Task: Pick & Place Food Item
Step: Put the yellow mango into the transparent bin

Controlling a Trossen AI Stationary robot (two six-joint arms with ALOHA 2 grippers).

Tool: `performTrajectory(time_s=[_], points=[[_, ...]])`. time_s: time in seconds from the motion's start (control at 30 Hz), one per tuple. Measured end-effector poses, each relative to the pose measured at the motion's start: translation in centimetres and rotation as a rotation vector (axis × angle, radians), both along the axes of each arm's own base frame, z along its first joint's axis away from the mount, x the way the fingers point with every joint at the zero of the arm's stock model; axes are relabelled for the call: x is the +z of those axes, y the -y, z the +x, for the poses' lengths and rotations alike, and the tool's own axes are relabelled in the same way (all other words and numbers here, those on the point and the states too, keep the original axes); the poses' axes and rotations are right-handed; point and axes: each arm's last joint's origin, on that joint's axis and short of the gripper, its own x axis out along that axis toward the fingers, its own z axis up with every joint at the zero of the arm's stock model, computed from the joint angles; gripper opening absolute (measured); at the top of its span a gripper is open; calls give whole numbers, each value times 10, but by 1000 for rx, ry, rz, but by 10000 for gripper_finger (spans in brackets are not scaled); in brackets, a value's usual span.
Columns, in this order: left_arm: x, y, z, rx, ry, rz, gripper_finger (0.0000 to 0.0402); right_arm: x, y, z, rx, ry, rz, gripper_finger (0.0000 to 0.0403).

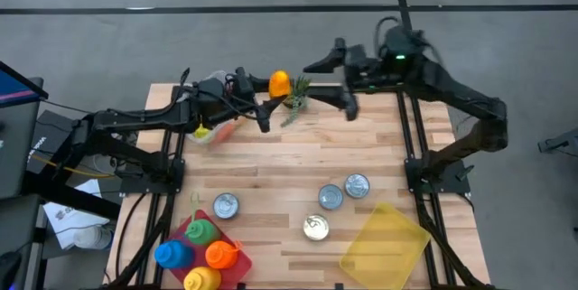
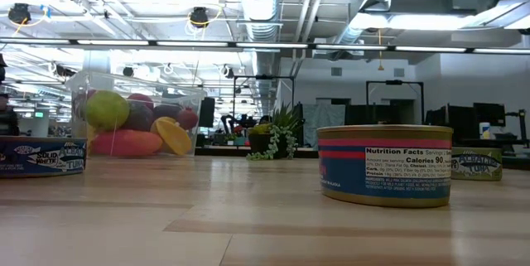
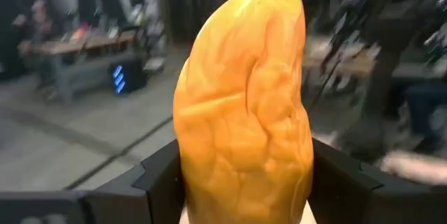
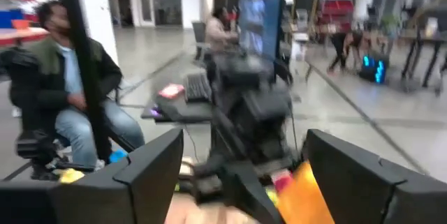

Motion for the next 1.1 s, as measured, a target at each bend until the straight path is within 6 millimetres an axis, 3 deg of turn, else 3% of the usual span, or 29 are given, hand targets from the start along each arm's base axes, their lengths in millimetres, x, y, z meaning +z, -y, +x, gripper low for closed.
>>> performTrajectory(time_s=[0.23,0.47,0.6,0.73,0.87,1.1], points=[[-8,-26,-42,197,-241,-57,237,34,-23,-63,-5,130,-42,294],[-17,-49,-97,415,-466,-171,239,44,-33,-94,-45,151,111,293],[-33,-60,-113,492,-608,-287,240,37,-36,-89,-24,86,162,292],[-52,-68,-115,522,-719,-390,241,31,-39,-75,-4,44,156,292],[-60,-71,-110,468,-743,-430,243,28,-36,-61,-6,44,154,292],[-63,-72,-109,473,-722,-492,271,26,-26,-59,-49,38,155,292]])
